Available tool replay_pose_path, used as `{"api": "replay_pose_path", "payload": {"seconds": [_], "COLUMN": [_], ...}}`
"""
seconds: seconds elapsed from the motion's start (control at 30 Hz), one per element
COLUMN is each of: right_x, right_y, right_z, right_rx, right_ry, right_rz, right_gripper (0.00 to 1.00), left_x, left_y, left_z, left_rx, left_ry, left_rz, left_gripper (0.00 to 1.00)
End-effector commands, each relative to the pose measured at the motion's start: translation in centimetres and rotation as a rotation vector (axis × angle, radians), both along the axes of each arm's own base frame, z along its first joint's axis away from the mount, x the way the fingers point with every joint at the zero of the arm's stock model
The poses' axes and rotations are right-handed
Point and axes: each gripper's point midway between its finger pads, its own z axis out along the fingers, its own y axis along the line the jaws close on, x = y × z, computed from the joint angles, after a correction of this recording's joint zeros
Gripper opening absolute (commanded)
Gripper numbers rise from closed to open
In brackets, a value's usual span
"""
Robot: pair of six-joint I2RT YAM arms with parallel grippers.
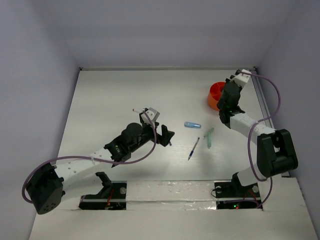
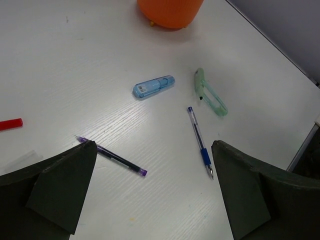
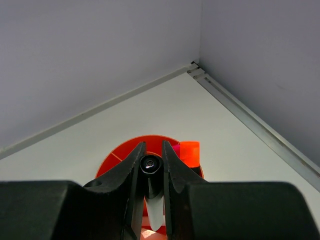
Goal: Sort the stationery into containers
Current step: Place the pen in the storage box.
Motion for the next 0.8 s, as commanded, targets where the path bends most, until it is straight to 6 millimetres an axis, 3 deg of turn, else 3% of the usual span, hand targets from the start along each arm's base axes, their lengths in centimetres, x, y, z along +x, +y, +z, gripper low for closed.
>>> {"api": "replay_pose_path", "payload": {"seconds": [0.0, 0.53, 0.73, 0.77], "right_x": [0.6, 2.1, 2.1, 2.1], "right_y": [-0.9, -0.6, -0.7, -0.6], "right_z": [2.5, -2.1, -3.3, -3.5], "right_rx": [0.017, 0.063, 0.064, 0.071], "right_ry": [-0.101, -0.068, -0.048, -0.044], "right_rz": [-0.064, -0.082, -0.090, -0.087], "right_gripper": [0.05, 0.09, 0.18, 0.25], "left_x": [0.7, 1.0, 1.3, 1.3], "left_y": [0.1, 0.0, 0.1, 0.1], "left_z": [2.1, 1.6, 1.2, 1.1], "left_rx": [-0.064, -0.046, -0.029, -0.027], "left_ry": [-0.062, -0.061, -0.057, -0.055], "left_rz": [0.028, 0.036, 0.049, 0.050], "left_gripper": [0.99, 0.99, 0.99, 0.99]}}
